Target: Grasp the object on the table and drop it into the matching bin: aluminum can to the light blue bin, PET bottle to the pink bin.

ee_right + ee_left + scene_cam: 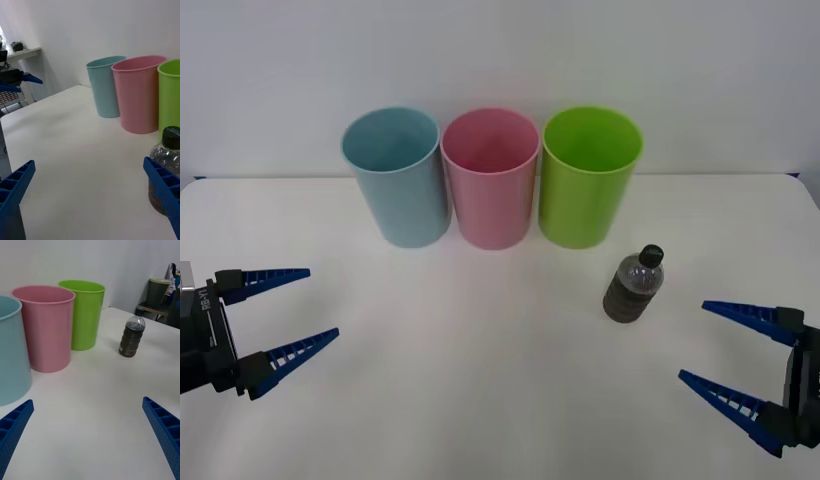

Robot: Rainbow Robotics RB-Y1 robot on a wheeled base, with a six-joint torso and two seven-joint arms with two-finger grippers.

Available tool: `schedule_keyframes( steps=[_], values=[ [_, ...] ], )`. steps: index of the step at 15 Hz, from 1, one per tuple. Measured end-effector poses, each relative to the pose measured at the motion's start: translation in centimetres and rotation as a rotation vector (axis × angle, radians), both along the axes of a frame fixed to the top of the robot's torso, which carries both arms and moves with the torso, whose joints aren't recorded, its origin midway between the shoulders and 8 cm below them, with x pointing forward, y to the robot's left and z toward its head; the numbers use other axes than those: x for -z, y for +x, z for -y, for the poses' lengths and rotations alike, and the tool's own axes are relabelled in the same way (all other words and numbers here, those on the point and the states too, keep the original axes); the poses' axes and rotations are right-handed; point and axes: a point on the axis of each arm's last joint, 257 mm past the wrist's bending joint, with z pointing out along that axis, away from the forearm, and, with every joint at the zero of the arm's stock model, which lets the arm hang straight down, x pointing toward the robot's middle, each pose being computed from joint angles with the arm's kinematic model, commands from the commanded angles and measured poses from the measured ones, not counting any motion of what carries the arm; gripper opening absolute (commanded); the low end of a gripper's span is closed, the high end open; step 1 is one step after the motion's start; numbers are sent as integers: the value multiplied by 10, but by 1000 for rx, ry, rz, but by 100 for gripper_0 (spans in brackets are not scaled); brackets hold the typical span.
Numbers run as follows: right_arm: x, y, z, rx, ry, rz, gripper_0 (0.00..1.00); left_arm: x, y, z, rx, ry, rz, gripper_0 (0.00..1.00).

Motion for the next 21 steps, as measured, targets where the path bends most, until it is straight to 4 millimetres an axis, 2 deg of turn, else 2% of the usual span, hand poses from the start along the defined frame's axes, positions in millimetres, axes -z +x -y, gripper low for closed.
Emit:
schedule_keyframes(
  steps=[7, 12, 21],
  values=[
    [49, 8, 37, 76, -53, -35, 100, 0, 0, 0, 0, 0, 0, 100],
    [80, 30, 57, 161, -46, -84, 100, 0, 0, 0, 0, 0, 0, 100],
    [111, 75, 36, 314, -47, -27, 100, 0, 0, 0, 0, 0, 0, 100]
  ],
)
